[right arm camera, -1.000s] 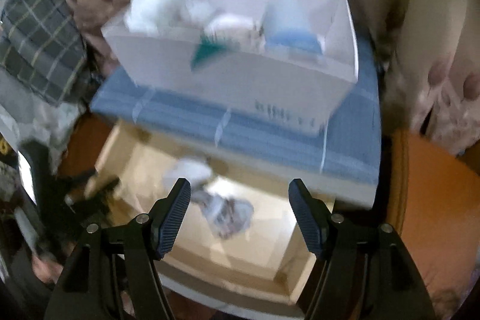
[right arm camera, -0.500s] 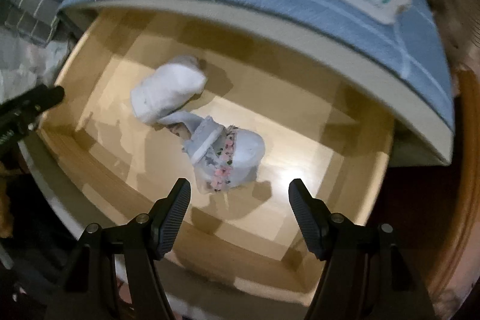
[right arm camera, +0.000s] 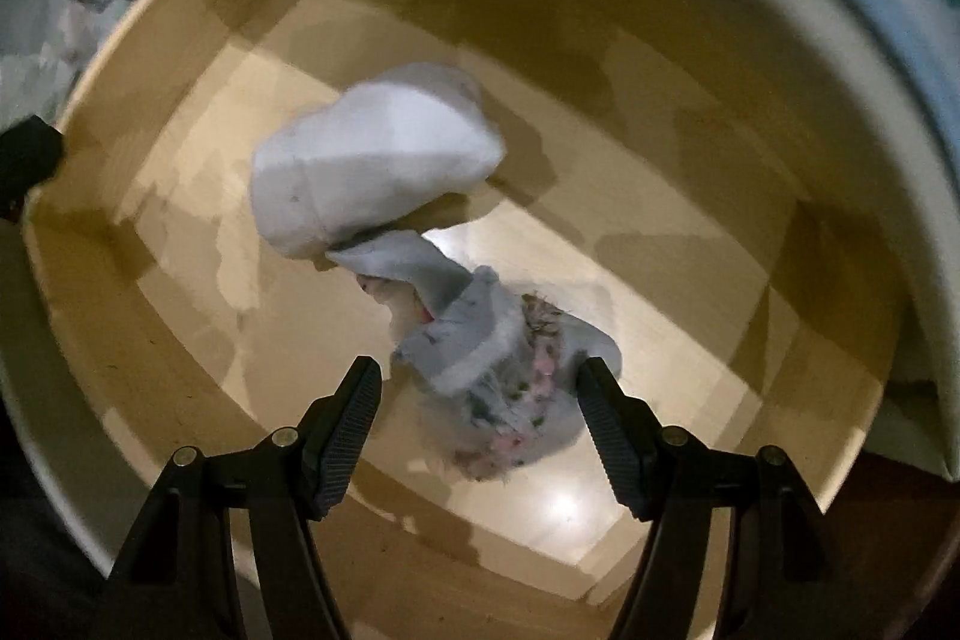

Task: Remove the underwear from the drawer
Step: 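Move right tool into the drawer and grasp the pink-floral grey garment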

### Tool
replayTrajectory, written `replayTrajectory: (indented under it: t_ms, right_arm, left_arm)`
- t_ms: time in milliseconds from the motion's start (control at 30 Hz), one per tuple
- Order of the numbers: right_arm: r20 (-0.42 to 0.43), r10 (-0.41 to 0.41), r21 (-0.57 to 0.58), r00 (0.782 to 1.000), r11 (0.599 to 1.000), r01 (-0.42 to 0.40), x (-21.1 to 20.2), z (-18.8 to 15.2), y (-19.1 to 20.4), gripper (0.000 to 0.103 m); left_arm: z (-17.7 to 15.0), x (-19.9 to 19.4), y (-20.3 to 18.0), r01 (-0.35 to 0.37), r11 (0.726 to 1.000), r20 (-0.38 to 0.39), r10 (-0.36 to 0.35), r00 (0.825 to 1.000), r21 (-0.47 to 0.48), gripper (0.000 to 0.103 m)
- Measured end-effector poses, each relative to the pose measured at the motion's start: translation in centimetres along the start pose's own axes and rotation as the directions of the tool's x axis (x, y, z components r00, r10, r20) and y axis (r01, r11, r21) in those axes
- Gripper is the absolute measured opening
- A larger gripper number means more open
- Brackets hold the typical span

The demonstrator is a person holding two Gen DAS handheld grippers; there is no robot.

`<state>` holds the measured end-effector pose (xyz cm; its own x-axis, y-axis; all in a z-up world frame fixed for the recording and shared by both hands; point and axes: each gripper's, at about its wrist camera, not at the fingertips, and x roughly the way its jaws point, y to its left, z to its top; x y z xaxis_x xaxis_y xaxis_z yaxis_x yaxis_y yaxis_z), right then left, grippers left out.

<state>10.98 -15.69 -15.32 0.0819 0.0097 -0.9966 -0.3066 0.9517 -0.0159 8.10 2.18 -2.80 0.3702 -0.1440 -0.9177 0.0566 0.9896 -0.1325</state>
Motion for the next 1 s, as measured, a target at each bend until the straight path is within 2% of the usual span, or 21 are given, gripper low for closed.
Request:
replayTrajectory:
  t_ms: [67, 200, 267, 700, 1000]
  right_arm:
    - [-0.022, -0.037, -0.017, 0.999, 0.999, 0.037, 0.9, 0.0, 0.1, 0.052]
    - [-0.043, -0.045, 0.005, 0.998, 0.999, 0.045, 1.5, -0.2, -0.7, 0.044]
    - [-0.049, -0.019, 0.044, 0.999, 0.999, 0.021, 1.4, -0.4, -1.7, 0.041]
    - [-0.178, -0.006, 0.212, 0.984, 0.976, 0.044, 2.4, -3.8, -5.9, 0.039]
    - [-0.260, 0.047, 0.346, 0.965, 0.937, 0.047, 3.1, -5.1, -7.6, 0.039]
  left_arm:
    - [0.0, 0.0, 0.0, 0.000, 1.000, -0.001, 0.000, 1.000, 0.001, 0.057]
    - [0.0, 0.1, 0.0, 0.002, 1.000, -0.005, -0.002, 1.000, -0.002, 0.057]
    - [0.1, 0.1, 0.0, 0.004, 1.000, -0.008, -0.004, 1.000, 0.000, 0.057]
    - [0.0, 0.1, -0.2, -0.010, 1.000, -0.009, 0.011, 1.000, 0.014, 0.057]
    - [-0.1, 0.4, -0.6, -0.031, 0.998, -0.015, 0.032, 0.999, 0.046, 0.057]
